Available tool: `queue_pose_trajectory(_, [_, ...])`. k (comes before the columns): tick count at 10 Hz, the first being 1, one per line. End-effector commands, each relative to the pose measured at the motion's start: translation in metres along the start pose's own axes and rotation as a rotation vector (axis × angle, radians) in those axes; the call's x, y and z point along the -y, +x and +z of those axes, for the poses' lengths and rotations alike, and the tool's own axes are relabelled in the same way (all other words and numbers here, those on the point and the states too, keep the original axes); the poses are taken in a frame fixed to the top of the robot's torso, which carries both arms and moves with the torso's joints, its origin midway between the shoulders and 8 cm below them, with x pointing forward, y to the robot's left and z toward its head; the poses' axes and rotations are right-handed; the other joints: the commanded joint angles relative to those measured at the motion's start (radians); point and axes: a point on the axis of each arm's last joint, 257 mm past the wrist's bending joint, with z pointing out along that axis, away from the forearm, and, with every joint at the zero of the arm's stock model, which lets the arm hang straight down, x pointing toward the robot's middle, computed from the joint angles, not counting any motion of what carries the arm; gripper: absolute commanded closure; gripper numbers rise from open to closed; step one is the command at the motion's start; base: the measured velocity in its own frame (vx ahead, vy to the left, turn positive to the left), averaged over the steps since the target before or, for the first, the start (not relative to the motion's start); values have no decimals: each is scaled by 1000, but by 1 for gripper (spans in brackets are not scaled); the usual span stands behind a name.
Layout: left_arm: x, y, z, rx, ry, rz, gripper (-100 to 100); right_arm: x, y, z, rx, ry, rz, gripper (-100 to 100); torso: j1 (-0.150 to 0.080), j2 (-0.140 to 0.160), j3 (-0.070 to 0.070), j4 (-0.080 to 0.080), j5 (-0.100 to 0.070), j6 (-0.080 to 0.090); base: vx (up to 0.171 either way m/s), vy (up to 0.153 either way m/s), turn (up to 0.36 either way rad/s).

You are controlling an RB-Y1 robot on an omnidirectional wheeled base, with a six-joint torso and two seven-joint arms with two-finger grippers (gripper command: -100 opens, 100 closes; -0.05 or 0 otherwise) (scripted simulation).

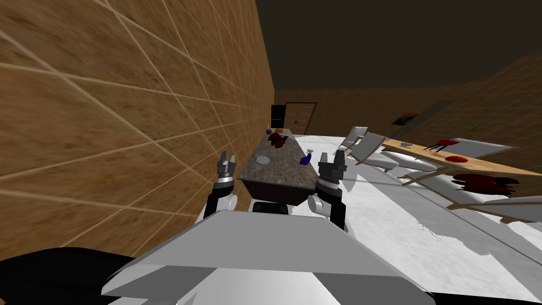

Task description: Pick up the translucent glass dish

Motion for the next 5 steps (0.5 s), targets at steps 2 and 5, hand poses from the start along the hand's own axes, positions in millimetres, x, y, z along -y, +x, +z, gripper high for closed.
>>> queue_pose_trajectory(2, [-25, 13, 11, -61, -52, 7, -100, 0, 0, 0, 0, 0, 0, 0, 0, 2, 1, 0, 0, 1, -78, 2, -98])
queue_pose_trajectory(5, [-46, 22, 22, -97, -95, 13, -100, 0, 0, 0, 0, 0, 0, 0, 0, 6, 3, 1, 0, 0, -77, -8, -62])
